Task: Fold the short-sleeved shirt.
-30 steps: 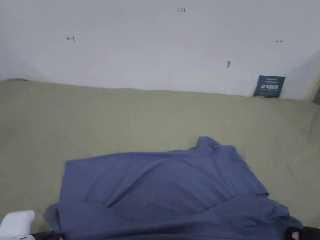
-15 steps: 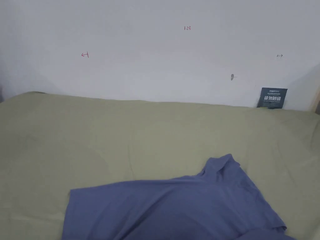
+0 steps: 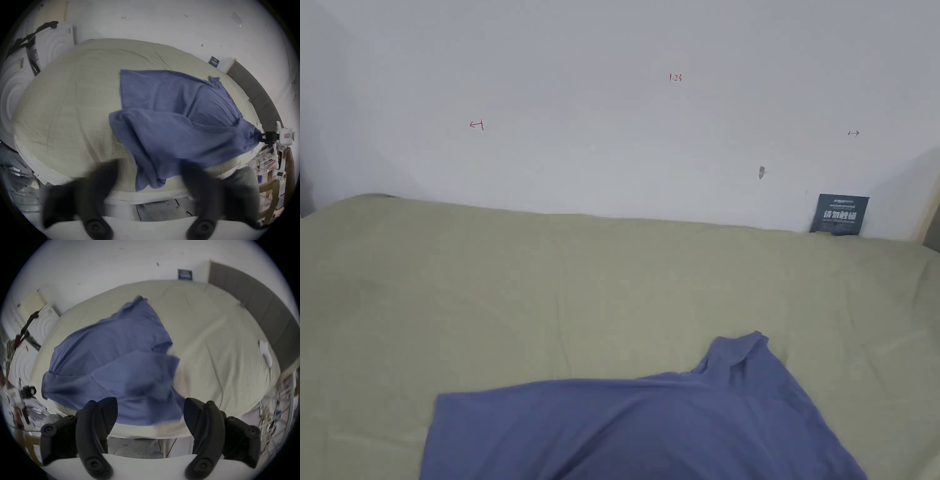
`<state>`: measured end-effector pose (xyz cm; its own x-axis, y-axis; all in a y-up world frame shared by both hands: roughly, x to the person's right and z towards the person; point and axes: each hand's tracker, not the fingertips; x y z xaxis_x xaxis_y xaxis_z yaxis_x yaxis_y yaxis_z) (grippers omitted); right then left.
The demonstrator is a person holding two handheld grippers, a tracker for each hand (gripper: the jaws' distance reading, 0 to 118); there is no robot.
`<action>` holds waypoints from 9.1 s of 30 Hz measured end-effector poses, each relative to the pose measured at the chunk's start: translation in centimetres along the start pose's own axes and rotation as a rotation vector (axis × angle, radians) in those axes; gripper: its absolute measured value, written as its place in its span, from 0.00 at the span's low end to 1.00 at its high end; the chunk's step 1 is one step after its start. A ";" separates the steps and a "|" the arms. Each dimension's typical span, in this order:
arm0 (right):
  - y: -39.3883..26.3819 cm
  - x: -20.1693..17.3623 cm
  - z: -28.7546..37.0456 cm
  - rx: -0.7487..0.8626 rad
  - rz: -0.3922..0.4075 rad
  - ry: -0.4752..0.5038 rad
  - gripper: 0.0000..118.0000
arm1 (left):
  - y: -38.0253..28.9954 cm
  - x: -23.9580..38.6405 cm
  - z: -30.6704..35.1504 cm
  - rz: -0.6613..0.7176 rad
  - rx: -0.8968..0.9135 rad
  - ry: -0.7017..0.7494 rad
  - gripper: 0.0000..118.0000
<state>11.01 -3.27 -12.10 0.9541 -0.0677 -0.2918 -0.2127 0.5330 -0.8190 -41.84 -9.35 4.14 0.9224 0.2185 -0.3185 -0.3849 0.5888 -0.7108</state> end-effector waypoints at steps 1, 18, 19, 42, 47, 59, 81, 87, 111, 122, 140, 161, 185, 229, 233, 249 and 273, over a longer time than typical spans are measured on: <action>0.6 -0.5 0.6 0.022 0.022 0.008 0.74 | 0.5 -0.2 -0.9 0.016 0.035 -0.017 0.99; 13.6 -10.0 -4.7 0.239 0.226 0.161 0.00 | 15.1 -1.3 -0.7 -0.066 0.166 0.140 0.00; 14.1 -10.9 -5.0 0.234 0.226 0.168 0.00 | 15.6 -1.6 -1.6 -0.045 0.147 0.130 0.00; 21.4 -2.1 -15.4 0.124 0.160 0.085 0.00 | 18.0 -0.1 -18.1 -0.094 -0.063 0.227 0.68; 25.2 0.9 -20.1 0.046 0.169 0.051 0.07 | 17.6 2.0 -16.4 -0.166 -0.027 0.169 0.00; 27.7 3.3 -28.8 -0.111 0.202 0.068 0.55 | 17.2 1.1 -16.5 -0.129 -0.060 0.144 0.00; 23.0 1.9 -11.7 0.206 0.212 0.199 0.00 | 17.4 1.4 -9.3 -0.122 0.082 0.011 0.00; 19.5 2.6 -4.9 0.202 0.217 0.190 0.00 | 15.2 1.8 -3.1 -0.184 0.098 -0.057 0.00; 0.4 3.3 1.1 -0.051 0.168 -0.036 0.62 | -1.0 -0.7 2.6 -0.198 -0.071 -0.017 1.00; 1.7 -9.5 5.5 0.189 0.282 0.144 0.00 | 2.8 -4.8 8.5 -0.067 0.243 -0.014 0.00; -1.2 -16.7 5.1 0.169 0.302 0.391 0.00 | -1.5 -8.9 -2.2 0.316 -0.003 -0.444 1.00; 0.3 -10.4 4.8 0.212 0.171 0.291 0.00 | 4.3 -8.9 -1.3 0.258 -0.017 -0.323 0.03; 0.9 -4.9 3.6 0.196 0.197 0.263 0.00 | 11.1 10.6 -3.1 -0.111 -0.237 -0.162 0.05; -3.6 -5.7 9.2 0.297 0.120 0.284 0.00 | 0.4 13.5 -12.9 0.016 -0.233 -0.743 0.00; -3.1 -6.0 8.6 0.294 0.114 0.281 0.00 | 2.1 12.4 -11.0 -0.023 -0.200 -0.701 0.00; -1.2 -12.9 6.3 0.255 0.232 0.376 0.00 | 4.9 -2.3 -2.3 0.058 -0.048 -0.457 1.00; -0.6 -12.2 6.5 0.247 0.205 0.353 0.00 | 3.5 -2.9 -8.4 0.237 -0.097 -0.509 0.06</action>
<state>0.91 2.70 -4.84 0.7584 -0.2001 -0.6203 -0.2915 0.7471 -0.5974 -46.17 -14.44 -2.67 0.7002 0.6979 -0.1508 -0.5622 0.4087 -0.7190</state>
